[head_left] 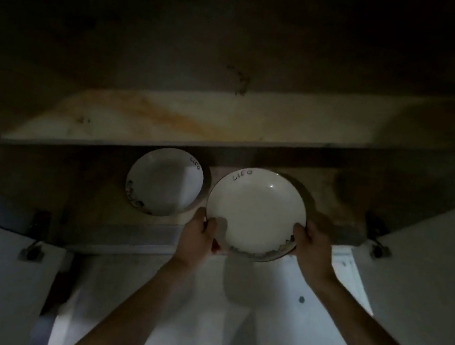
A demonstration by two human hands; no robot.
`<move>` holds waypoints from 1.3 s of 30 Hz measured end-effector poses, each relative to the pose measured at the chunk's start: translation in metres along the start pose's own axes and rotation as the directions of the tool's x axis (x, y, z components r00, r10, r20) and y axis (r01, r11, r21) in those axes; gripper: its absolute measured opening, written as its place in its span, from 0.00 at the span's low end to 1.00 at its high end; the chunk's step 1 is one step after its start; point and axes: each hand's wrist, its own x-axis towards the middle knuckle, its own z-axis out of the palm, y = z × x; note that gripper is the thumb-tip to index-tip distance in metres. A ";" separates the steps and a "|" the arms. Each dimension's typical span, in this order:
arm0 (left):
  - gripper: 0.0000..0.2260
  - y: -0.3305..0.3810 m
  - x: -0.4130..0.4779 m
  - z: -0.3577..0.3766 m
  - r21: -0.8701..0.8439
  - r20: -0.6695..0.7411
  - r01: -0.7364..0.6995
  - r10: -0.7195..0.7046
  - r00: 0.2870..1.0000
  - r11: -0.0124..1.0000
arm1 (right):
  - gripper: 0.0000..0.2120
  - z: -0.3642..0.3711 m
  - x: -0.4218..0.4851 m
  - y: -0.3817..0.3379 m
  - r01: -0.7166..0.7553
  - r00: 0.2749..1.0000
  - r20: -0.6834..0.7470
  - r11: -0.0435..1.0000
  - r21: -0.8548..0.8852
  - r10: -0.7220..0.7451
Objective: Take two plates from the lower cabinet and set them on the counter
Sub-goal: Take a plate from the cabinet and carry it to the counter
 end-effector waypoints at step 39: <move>0.05 0.516 -0.554 -0.109 0.288 0.822 -0.353 -0.041 0.567 0.890 | 0.21 -0.246 -0.680 -0.465 -0.180 0.553 -0.694 0.880 0.440 0.461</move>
